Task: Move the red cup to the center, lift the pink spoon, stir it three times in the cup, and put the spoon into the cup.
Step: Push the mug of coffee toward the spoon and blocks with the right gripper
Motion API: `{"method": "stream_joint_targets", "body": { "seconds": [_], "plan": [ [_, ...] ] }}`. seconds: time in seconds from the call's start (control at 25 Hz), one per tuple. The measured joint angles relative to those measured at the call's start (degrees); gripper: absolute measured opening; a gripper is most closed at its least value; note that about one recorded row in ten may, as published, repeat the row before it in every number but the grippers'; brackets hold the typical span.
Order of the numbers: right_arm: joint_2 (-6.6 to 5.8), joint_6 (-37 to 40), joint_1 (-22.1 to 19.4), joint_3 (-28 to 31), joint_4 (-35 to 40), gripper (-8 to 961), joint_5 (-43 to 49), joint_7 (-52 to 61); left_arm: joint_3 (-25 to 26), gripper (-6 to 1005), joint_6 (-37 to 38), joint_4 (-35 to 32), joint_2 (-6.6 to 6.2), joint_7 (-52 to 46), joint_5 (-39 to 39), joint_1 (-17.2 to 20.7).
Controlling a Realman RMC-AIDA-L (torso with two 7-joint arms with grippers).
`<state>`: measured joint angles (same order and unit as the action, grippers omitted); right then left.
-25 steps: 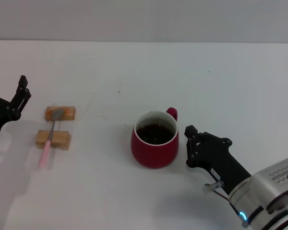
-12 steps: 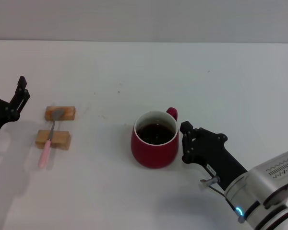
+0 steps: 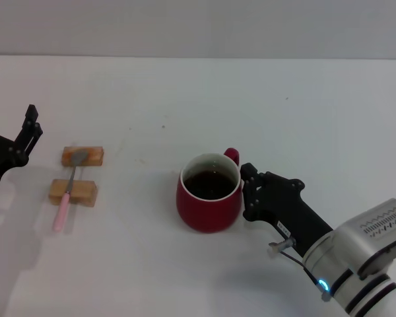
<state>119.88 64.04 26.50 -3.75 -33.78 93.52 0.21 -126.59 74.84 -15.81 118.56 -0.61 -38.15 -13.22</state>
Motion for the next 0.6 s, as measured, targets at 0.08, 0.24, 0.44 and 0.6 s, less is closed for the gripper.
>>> {"method": "stream_joint_targets", "body": {
  "seconds": [0.08,0.24,0.44,0.6],
  "plan": [
    [0.00,-0.53,0.05,0.51,0.37,-1,1.40,0.98,-0.03,841,-0.04,0.00,0.00,0.00,-0.05,0.04],
    [0.00,-0.71,0.05,0.81,0.65,-1,2.15,1.39,-0.04,841,-0.09,0.00,0.00,0.00,-0.08,0.05],
    [0.00,-0.84,0.41,0.85,0.79,-1,2.19,1.39,0.02,841,-0.10,0.00,0.00,0.00,-0.08,-0.18],
    [-0.04,-2.17,1.23,0.89,0.95,-1,2.89,1.44,0.04,841,-0.05,0.00,0.00,0.00,-0.08,-0.32]
  ]
}}
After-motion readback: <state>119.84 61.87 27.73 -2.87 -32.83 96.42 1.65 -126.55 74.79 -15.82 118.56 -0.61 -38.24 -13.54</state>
